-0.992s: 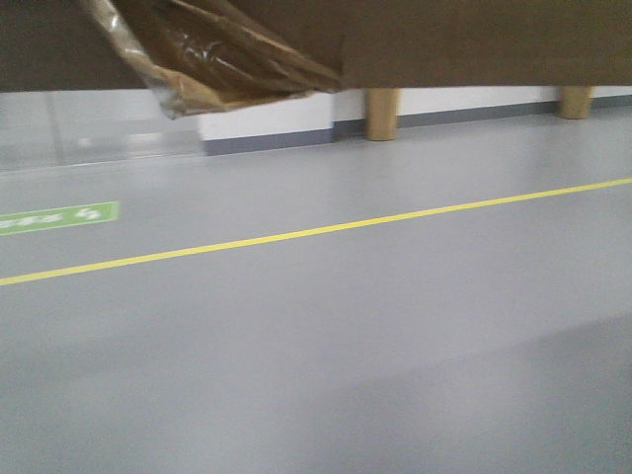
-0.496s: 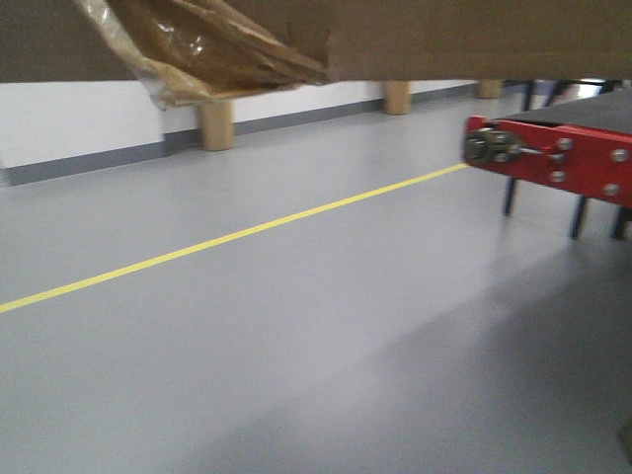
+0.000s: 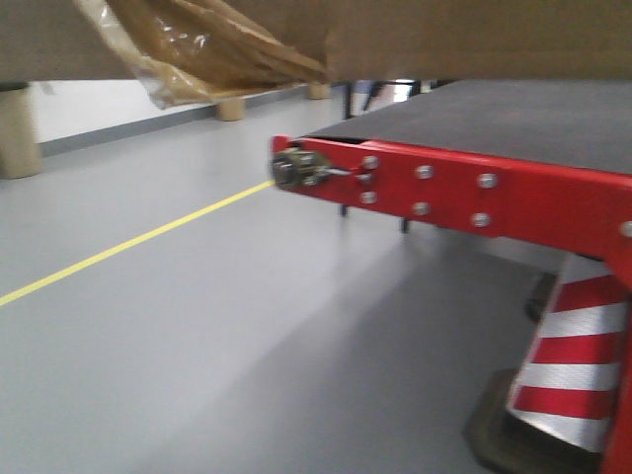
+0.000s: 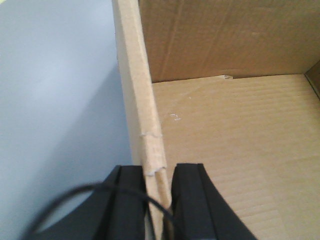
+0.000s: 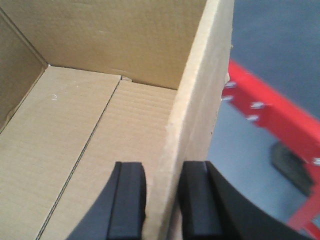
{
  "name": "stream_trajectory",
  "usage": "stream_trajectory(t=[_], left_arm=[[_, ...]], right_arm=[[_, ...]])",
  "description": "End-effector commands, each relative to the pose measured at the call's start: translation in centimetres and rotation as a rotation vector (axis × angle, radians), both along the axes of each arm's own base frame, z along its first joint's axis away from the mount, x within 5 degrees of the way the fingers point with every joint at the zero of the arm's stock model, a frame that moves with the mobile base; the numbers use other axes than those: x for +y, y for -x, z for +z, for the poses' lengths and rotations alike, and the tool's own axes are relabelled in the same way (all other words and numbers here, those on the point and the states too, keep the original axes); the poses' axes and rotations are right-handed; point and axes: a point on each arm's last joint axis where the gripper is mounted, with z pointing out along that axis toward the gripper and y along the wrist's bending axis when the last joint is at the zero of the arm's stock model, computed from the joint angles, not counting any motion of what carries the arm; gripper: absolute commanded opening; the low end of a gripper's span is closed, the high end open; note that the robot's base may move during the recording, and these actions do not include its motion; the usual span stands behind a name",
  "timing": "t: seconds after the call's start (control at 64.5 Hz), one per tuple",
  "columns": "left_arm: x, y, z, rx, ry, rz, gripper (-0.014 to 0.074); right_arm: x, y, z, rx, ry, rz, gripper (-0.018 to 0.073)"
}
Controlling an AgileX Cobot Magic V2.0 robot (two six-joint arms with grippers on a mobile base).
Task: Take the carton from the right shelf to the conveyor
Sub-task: 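Carry the carton with both grippers over the black conveyor belt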
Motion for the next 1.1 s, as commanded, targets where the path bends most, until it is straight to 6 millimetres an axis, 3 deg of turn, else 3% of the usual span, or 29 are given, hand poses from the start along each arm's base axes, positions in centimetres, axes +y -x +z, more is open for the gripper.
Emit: stream_trajectory(t=[0.0, 1.085], left_arm=[[1.59, 0.09, 0.86, -0.078, -0.104, 0.082, -0.0013], [2.02, -0.03, 1.06, -0.104, -0.143, 0.113, -0.0013]], right_arm=[[-0.47, 0.44, 0.53, -0.055, 0.034, -0.008, -0.0064], [-0.47, 0.44, 0.53, -0.055, 0.034, -0.008, -0.0064]])
